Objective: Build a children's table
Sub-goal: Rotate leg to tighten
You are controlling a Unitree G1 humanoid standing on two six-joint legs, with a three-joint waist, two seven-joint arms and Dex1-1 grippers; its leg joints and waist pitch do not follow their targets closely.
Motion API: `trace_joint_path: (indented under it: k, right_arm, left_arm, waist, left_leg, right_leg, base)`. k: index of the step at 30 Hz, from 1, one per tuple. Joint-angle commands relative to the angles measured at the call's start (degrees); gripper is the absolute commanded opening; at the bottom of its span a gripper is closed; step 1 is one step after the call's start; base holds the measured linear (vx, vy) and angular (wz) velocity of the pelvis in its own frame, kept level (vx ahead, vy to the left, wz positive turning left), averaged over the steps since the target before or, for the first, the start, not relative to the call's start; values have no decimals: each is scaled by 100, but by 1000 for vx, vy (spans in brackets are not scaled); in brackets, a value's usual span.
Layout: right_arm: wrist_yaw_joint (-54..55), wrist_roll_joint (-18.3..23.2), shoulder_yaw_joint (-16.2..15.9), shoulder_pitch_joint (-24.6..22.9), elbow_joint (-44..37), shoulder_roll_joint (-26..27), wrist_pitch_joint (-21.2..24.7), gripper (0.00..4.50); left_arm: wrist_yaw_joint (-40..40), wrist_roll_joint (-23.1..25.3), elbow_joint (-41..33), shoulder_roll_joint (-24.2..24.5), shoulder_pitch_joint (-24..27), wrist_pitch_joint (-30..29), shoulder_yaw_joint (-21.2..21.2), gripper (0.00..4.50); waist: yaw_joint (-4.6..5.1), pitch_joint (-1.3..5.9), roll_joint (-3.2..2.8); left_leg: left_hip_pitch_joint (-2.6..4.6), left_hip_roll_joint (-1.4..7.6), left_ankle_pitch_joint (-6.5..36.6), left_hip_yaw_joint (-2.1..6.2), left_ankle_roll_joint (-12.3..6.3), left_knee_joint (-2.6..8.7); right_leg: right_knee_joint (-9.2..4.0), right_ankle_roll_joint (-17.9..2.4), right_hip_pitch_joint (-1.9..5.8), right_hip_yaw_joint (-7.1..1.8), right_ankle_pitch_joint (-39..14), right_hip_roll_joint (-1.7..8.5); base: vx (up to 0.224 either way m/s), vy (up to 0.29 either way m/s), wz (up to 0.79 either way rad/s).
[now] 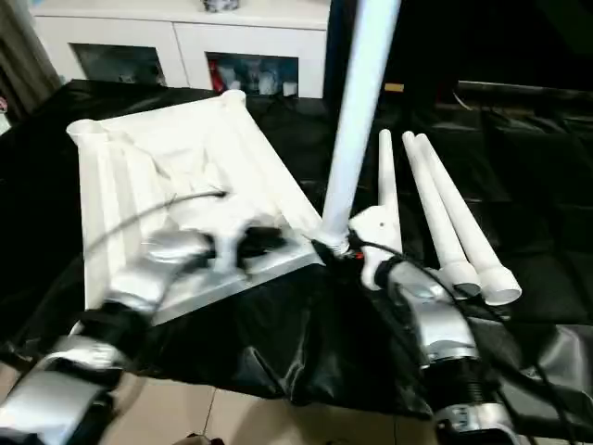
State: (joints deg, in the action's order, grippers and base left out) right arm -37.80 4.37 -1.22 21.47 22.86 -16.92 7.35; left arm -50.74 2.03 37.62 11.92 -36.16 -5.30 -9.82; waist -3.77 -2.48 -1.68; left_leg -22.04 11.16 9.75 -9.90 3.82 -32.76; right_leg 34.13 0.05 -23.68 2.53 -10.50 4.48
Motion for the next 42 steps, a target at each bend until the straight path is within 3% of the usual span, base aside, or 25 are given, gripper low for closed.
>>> trace_joint_path:
  k: [1,3,4,6,10,12,18,24,31,39,40,42]
  right_arm:
    - [-195,122,51,-46,-155,-145,101,385]
    - [-399,209,40,-98,-276,-238,153,385]
    - [-760,399,5,-196,-563,-381,348,385]
    - [-923,475,-23,-244,-698,-445,429,385]
    - [-1553,679,-246,-453,-1283,-787,683,385]
    - [-1949,818,-434,-596,-1690,-1032,949,385]
    - [-2087,886,-618,-671,-2083,-1125,1351,385]
    - [-2100,889,-677,-672,-2149,-1218,1540,385]
    - [-2427,1126,-766,-800,-2413,-1400,1840,385]
    - [-2338,1071,-815,-757,-2339,-1317,1817,385]
    - [-2238,1022,-826,-711,-2278,-1260,1822,385]
    - [-2126,920,-877,-652,-2184,-1178,1764,385]
  left_arm:
    - [-225,-12,-163,251,39,-76,21,90]
    - [-329,-63,-246,442,36,-149,94,90]
    - [-304,-50,-268,727,-41,-190,221,90]
    - [-258,-25,-250,840,-80,-177,271,90]
    - [162,174,-78,1393,-293,-162,518,90]
    - [295,194,-157,1851,-344,-370,720,90]
    - [641,381,26,2317,-347,-559,787,90]
    - [872,689,240,2555,-219,-616,634,90]
    - [1202,1013,630,2678,-220,-457,404,90]
    - [1084,1305,893,2699,-257,-440,75,90]
    - [1016,1335,930,2718,-271,-479,16,64]
    - [1024,1378,976,2727,-302,-552,-23,55]
  waist:
    - [-49,357,88]
    - [-58,361,86]
    - [-70,359,107]
    - [-78,365,104]
    - [-111,366,87]
    - [-126,360,77]
    - [-165,336,75]
    - [-165,302,94]
    - [-219,346,91]
    - [-248,325,59]
    - [-252,328,37]
    - [-228,326,34]
  left_leg:
    - [75,168,961,9,-566,319]
    - [94,171,846,3,-517,310]
    - [81,162,787,-1,-541,302]
    - [70,150,728,5,-592,293]
    - [77,151,736,8,-584,277]
    - [93,160,773,14,-512,278]
    - [114,170,1065,15,-246,302]
    - [128,173,1477,32,2,333]
    - [118,163,1207,37,-47,296]
    - [128,162,1448,43,52,308]
    - [136,165,1502,52,93,314]
    - [137,159,1572,59,146,322]
  right_leg:
    - [-338,-1401,361,-170,-587,313]
    - [-305,-1437,349,-174,-332,296]
    - [-290,-1446,362,-175,-165,290]
    - [-268,-1412,376,-167,-35,291]
    - [-256,-1350,373,-164,-70,279]
    - [-252,-1332,362,-162,-154,277]
    - [-270,-1292,309,-179,-675,277]
    - [-316,-1112,267,-197,-1209,297]
    - [-249,-1206,294,-190,-504,293]
    - [-283,-1203,285,-190,-792,300]
    - [-278,-1193,287,-192,-840,309]
    - [-279,-1185,293,-191,-888,305]
  base:
    - [0,0,0]
    - [0,0,0]
    - [0,0,0]
    - [0,0,0]
    - [0,0,0]
    - [0,0,0]
    - [0,0,0]
    - [0,0,0]
    - [0,0,0]
    - [0,0,0]
    - [0,0,0]
    - [0,0,0]
